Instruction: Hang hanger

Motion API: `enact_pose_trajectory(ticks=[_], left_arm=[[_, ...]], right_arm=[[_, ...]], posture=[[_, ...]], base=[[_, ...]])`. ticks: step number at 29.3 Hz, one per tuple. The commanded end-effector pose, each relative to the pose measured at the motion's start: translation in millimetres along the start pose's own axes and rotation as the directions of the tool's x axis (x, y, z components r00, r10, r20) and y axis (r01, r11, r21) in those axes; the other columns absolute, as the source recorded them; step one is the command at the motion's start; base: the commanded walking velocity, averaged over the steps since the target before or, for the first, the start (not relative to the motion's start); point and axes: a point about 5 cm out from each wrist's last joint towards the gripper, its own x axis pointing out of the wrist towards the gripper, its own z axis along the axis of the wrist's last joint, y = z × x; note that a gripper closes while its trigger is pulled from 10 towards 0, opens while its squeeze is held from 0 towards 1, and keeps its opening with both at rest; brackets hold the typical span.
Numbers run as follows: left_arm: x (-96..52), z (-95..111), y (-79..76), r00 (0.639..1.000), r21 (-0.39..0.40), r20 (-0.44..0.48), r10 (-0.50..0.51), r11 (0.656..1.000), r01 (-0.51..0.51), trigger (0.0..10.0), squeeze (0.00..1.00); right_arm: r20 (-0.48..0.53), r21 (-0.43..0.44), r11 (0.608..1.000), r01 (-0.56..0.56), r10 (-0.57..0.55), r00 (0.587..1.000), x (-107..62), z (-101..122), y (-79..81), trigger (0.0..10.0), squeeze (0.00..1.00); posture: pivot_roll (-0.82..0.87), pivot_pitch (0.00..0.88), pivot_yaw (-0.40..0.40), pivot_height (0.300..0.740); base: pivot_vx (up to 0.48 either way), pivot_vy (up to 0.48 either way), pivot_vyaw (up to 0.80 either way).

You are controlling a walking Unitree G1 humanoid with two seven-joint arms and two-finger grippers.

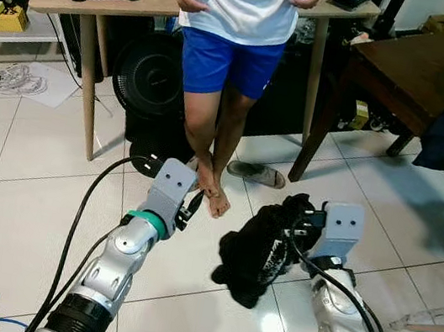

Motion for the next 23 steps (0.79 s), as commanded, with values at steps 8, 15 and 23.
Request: enact_pose_trajectory(ticks=[8, 15, 23], left_arm=[[-3.9, -1.2, 3.0, 1.000, 0.014, -0.012, 0.000, 1.000, 0.000, 10.0, 0.00], [-4.3, -0.9, 3.1, 1.000, 0.017, -0.014, 0.000, 1.000, 0.000, 10.0, 0.00], [-4.1, -0.4, 2.4, 1.000, 0.016, -0.013, -0.001, 1.000, 0.001, 10.0, 0.00]], right_arm=[[0.055, 0.013, 1.000, -0.003, 0.002, 0.998, 2.0, 10.0, 6.7, 10.0, 0.00], [0.076, 0.012, 1.000, -0.003, 0.002, 0.997, 3.2, 16.2, 7.4, 10.0, 0.00], [0.091, 0.011, 1.000, -0.004, 0.003, 0.996, 4.2, 20.6, 6.8, 10.0, 0.00]], posture=[[-0.11, 0.065, 0.099, 0.740], [-0.11, 0.065, 0.099, 0.740], [-0.11, 0.066, 0.097, 0.740]], base=[[0.000, 0.000, 0.00], [0.000, 0.000, 0.00], [0.000, 0.000, 0.00]])
